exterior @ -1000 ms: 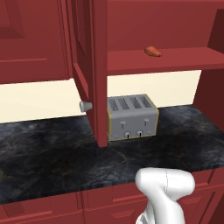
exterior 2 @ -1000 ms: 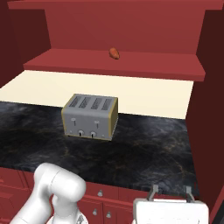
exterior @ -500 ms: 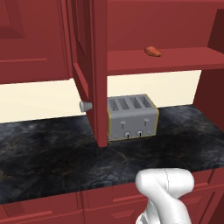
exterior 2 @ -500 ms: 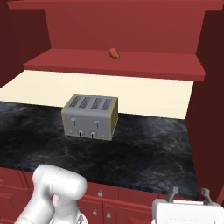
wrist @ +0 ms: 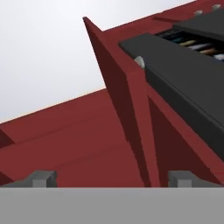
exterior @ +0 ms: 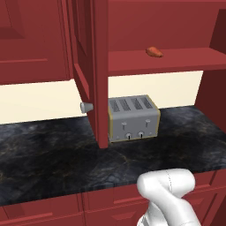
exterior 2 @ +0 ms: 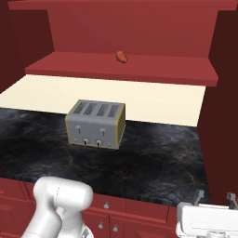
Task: Pick the sweet potato from the counter and place it in the cabinet. Then close the cabinet.
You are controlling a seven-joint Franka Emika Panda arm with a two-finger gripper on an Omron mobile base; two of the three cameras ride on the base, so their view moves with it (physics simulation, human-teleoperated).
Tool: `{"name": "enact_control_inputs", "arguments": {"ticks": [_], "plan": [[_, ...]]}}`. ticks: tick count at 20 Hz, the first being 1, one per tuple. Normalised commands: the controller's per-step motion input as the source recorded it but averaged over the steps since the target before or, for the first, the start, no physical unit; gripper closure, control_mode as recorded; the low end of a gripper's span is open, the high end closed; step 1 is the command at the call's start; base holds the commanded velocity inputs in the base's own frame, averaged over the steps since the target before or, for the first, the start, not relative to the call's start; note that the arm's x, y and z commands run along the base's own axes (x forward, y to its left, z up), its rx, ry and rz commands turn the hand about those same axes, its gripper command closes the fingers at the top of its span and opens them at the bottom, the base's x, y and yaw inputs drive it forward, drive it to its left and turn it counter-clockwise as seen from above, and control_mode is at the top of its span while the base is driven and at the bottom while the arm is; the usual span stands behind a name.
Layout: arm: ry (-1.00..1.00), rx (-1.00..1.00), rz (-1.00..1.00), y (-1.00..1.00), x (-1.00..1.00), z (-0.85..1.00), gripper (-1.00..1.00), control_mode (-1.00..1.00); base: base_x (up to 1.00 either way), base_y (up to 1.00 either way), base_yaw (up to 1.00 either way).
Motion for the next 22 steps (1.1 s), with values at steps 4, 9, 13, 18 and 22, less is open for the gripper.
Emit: {"name": "enact_control_inputs", "arguments": {"ticks": [4,9,13,18,22], "plan": [[0.02,0.02,-0.09,-0.45,0.32,-0.03,-1.00,-1.00,0.00,0.00,0.00],[0.09,0.01,-0.13,-0.33,0.38,-0.01,-1.00,-1.00,0.00,0.00,0.00],[0.15,0.00,-0.13,-0.30,0.47,-0.16,-1.00,-1.00,0.00,0.00,0.00],[0.06,0.00,-0.10,-0.21,0.32,0.00,-1.00,-1.00,0.00,0.00,0.00],[0.00,0.00,-0.08,-0.17,0.20,0.28,-1.00,-1.00,0.00,0.00,0.00]]}}
